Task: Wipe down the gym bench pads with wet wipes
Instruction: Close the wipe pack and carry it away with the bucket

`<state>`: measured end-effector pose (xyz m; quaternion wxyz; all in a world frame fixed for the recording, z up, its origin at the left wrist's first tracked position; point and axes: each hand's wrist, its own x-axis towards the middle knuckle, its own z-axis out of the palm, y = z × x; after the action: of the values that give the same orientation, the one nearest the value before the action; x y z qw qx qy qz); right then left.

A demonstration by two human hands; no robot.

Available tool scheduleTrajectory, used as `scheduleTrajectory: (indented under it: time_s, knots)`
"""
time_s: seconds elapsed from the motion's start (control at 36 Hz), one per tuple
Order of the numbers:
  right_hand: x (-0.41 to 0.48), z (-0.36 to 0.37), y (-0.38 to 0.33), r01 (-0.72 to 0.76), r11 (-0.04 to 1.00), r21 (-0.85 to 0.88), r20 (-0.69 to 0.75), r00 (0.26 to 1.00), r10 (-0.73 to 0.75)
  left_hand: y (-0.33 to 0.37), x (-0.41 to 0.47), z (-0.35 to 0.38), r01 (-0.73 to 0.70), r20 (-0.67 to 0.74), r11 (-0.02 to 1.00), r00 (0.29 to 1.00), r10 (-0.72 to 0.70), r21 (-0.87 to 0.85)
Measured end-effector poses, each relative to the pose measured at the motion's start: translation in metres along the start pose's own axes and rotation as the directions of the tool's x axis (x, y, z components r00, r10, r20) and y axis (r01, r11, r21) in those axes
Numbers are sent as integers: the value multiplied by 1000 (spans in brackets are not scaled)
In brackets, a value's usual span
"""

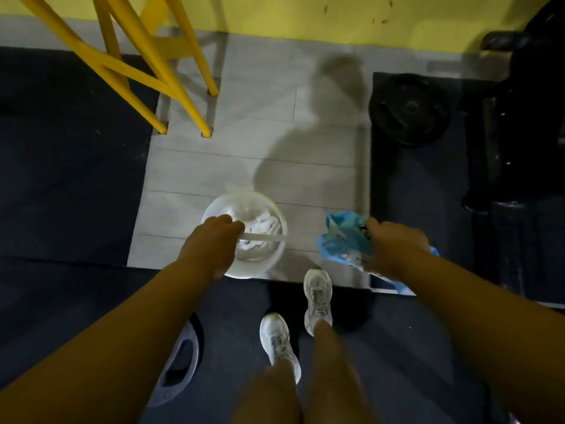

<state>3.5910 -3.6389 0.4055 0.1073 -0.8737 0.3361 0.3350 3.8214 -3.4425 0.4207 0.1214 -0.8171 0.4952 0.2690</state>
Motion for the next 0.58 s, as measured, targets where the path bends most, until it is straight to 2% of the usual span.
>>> scheduleTrajectory:
  time_s: [0.31, 0.39, 0.58]
  knots:
    - [227, 108, -3, 59, 997, -55, 30, 998, -57, -36, 188, 108, -15, -109, 991, 994, 1, -132]
    - [272, 133, -10, 56, 996, -73, 51, 997, -53, -43, 226, 134, -70, -189, 990, 981, 45, -125]
    - [358, 193, -20, 119, 988, -97, 163, 981, -103, -54, 293, 188, -133, -260, 986, 960, 104, -98]
